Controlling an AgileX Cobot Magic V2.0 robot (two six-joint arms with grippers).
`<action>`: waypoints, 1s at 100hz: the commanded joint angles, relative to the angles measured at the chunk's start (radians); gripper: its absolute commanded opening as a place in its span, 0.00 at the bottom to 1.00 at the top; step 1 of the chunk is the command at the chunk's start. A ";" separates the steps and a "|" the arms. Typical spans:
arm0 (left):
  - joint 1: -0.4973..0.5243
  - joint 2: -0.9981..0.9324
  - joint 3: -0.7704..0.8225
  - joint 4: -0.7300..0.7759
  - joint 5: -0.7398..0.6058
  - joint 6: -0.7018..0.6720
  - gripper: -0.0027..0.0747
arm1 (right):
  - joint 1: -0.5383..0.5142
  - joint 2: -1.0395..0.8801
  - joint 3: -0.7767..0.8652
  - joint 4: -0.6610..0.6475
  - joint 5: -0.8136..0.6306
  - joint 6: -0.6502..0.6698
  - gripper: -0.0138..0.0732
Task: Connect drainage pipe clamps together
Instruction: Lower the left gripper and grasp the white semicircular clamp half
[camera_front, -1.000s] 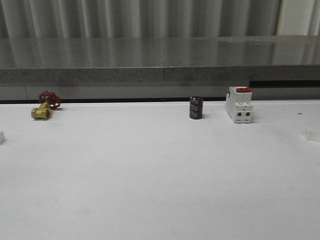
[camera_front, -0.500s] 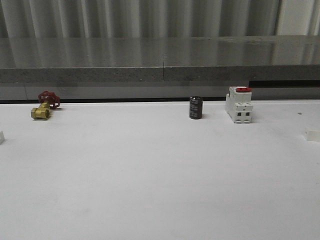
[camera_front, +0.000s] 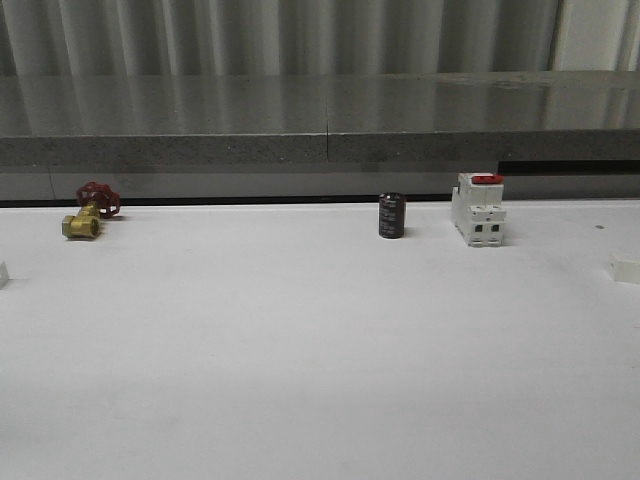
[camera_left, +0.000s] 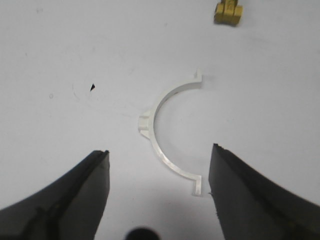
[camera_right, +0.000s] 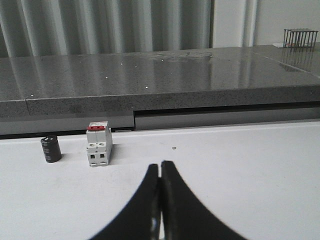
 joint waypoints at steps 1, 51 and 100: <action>0.013 0.076 -0.094 -0.014 0.038 -0.009 0.60 | -0.004 -0.020 -0.016 -0.002 -0.087 -0.010 0.08; 0.013 0.535 -0.361 -0.014 0.168 -0.009 0.60 | -0.004 -0.020 -0.016 -0.002 -0.087 -0.010 0.08; 0.013 0.712 -0.435 -0.014 0.159 -0.009 0.60 | -0.004 -0.020 -0.016 -0.002 -0.087 -0.010 0.08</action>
